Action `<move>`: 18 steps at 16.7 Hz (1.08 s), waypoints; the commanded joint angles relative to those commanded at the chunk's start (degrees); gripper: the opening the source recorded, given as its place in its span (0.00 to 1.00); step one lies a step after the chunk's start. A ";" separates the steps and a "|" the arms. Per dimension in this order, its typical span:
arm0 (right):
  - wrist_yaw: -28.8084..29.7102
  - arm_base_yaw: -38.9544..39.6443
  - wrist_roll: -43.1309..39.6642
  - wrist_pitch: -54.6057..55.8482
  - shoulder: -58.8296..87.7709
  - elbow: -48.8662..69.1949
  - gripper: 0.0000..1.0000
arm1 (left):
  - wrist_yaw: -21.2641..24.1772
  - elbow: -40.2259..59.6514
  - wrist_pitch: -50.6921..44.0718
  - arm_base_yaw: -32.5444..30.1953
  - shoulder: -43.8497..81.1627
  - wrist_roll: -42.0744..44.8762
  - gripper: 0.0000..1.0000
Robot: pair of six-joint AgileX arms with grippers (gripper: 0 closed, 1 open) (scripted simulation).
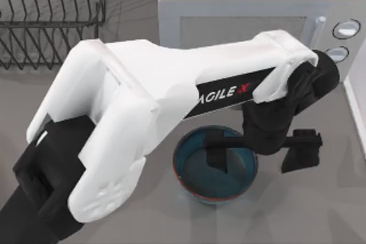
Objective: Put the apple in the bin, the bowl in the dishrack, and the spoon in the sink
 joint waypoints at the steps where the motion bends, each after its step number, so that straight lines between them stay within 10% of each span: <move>1: 0.00 0.00 0.00 0.00 0.00 0.00 1.00 | 0.00 0.00 0.00 0.00 0.00 0.00 0.85; 12: 0.00 0.00 0.00 0.00 0.00 0.00 1.00 | 0.00 0.00 0.00 0.00 0.00 0.00 0.02; 18: 0.00 0.00 0.00 0.00 0.00 0.00 1.00 | 0.00 0.00 0.00 0.00 0.00 0.00 0.00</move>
